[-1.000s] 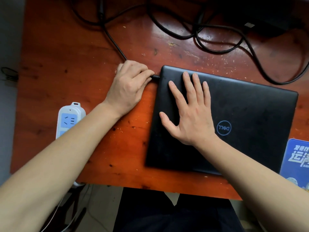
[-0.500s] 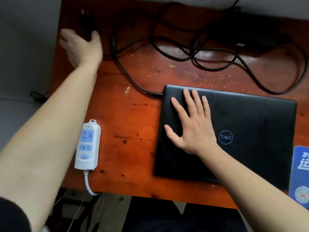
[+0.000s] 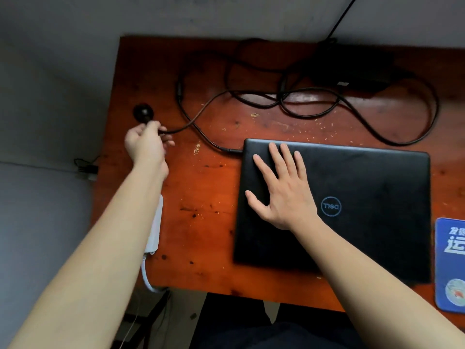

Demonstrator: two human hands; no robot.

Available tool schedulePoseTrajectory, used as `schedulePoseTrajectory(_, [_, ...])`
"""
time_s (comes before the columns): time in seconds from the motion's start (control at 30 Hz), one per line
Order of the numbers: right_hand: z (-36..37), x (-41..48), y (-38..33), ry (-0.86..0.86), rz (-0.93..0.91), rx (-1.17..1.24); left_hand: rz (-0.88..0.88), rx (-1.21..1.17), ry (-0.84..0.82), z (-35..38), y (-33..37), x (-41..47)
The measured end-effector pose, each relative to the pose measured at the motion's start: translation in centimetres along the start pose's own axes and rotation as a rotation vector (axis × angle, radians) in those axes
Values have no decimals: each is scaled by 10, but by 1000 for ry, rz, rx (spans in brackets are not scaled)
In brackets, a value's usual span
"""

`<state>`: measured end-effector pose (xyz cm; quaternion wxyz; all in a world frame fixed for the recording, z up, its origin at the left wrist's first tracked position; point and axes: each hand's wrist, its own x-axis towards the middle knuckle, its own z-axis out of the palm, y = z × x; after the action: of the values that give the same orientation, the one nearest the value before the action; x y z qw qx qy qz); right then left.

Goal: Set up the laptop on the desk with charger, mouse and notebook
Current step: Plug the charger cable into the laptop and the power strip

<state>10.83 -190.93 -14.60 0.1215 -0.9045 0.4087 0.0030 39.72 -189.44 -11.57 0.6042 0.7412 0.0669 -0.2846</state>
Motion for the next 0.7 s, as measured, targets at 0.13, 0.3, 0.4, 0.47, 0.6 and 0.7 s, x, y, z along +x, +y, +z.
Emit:
schedulePoseTrajectory(0.13, [-2,-2,-1,-14,8,-8,-88,47,-2,-28,-39,-66])
schedulePoseTrajectory(0.3, [-2,-4,0,-55,4,-27,-230,367,-213,-63,-79,-113])
schedulePoseTrajectory(0.4, [-8,-7,-7,-122,44,-19,-125,574,-334,-94,-66,-121])
schedulePoseTrajectory(0.47, [-12,-10,-18,-167,113,23,84,760,-284,-115,-54,-122])
schedulePoseTrajectory(0.6, [-22,-12,-57,-82,34,8,429,1159,-17,-157,-50,-116])
schedulePoseTrajectory(0.7, [-25,-5,-98,-138,-219,15,240,1302,-9,-180,-59,-111])
